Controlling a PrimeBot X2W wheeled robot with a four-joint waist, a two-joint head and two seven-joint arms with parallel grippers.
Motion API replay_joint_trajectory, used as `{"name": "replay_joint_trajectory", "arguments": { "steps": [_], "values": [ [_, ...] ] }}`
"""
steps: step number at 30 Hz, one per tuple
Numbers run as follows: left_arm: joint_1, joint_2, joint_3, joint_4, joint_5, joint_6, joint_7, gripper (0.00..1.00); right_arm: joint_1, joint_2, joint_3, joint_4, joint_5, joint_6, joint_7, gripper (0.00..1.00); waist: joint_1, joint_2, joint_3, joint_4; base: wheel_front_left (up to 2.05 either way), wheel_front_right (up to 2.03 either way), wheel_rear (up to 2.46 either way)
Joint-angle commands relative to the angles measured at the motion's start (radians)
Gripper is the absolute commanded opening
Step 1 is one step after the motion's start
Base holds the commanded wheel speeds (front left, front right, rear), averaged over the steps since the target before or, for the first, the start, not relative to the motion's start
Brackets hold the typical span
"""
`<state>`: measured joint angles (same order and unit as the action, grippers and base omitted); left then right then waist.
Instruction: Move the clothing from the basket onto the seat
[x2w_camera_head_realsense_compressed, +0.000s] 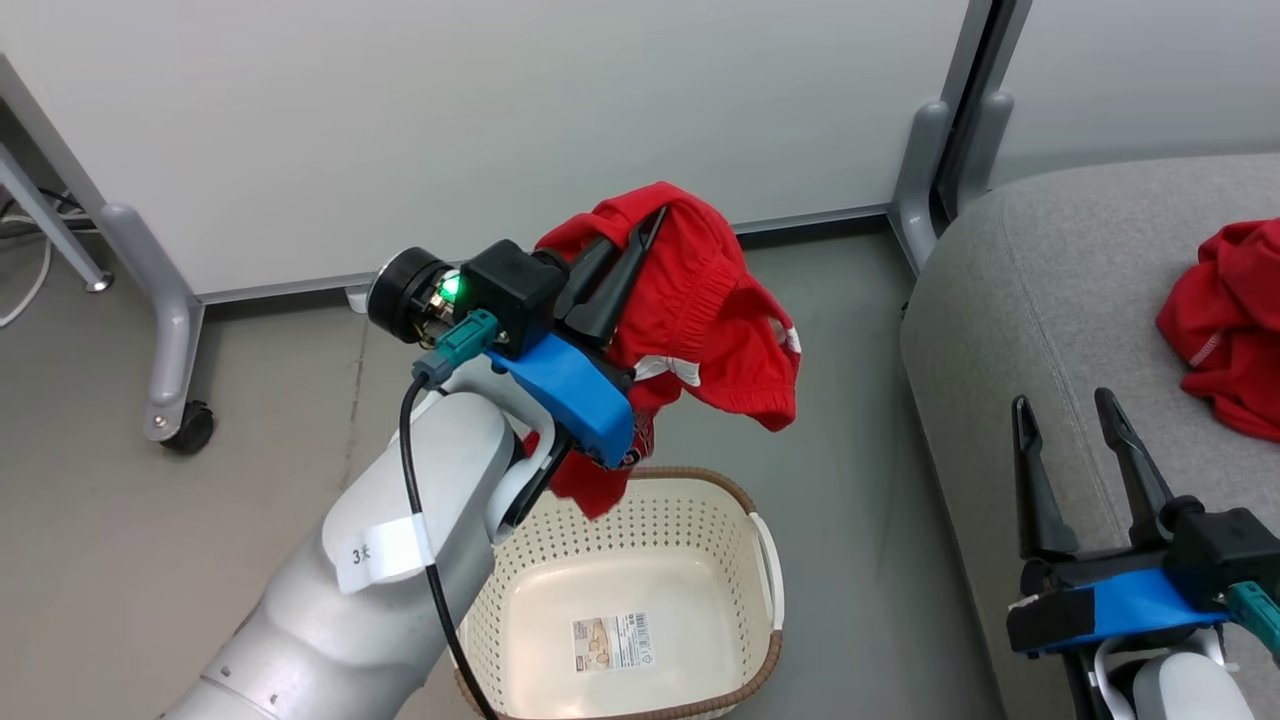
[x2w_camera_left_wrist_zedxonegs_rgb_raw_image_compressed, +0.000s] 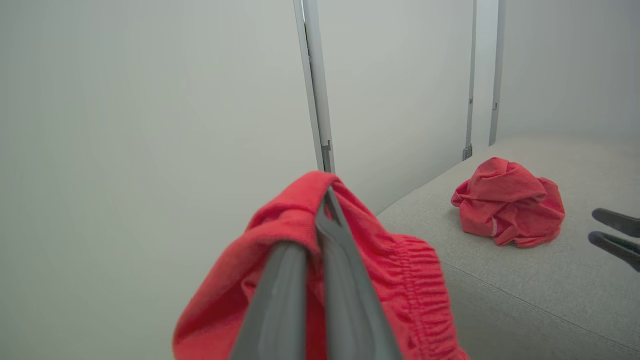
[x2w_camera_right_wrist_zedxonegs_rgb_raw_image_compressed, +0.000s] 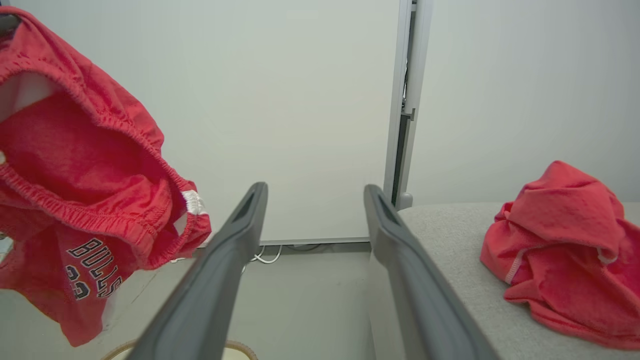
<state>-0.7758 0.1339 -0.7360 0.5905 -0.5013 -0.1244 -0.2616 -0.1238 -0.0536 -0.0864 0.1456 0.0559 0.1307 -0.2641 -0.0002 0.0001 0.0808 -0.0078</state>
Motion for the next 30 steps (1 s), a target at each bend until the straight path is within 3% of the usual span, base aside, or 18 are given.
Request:
{"name": "replay_joint_trajectory", "arguments": {
  "steps": [1,9,23,30],
  "values": [
    [0.008,0.001,-0.005,-0.009,0.004,-0.005,-0.005,0.00,0.014,0.002,0.004,0.000,0.008,0.000,-0.001,1.00,0.0002,-0.0001,-0.007,0.006,0.00,0.00,0.00],
    [0.007,0.007,-0.013,-0.030,0.003,0.006,0.002,0.00,-0.019,-0.007,0.090,-0.012,-0.001,0.000,-0.001,1.00,0.0002,-0.0001,-0.006,0.014,0.00,0.00,0.00],
    [-0.033,-0.012,-0.043,-0.044,0.012,0.008,0.008,0.00,-0.158,-0.026,0.424,0.058,0.020,0.000,-0.001,1.00,0.0002,-0.0001,0.036,0.053,0.00,0.00,0.00],
    [-0.052,-0.028,-0.064,-0.047,0.017,0.006,0.007,0.00,-0.260,-0.017,0.476,0.139,0.018,0.000,-0.001,1.00,0.0002,-0.0001,0.057,0.078,0.00,0.00,0.00]
  ]
}}
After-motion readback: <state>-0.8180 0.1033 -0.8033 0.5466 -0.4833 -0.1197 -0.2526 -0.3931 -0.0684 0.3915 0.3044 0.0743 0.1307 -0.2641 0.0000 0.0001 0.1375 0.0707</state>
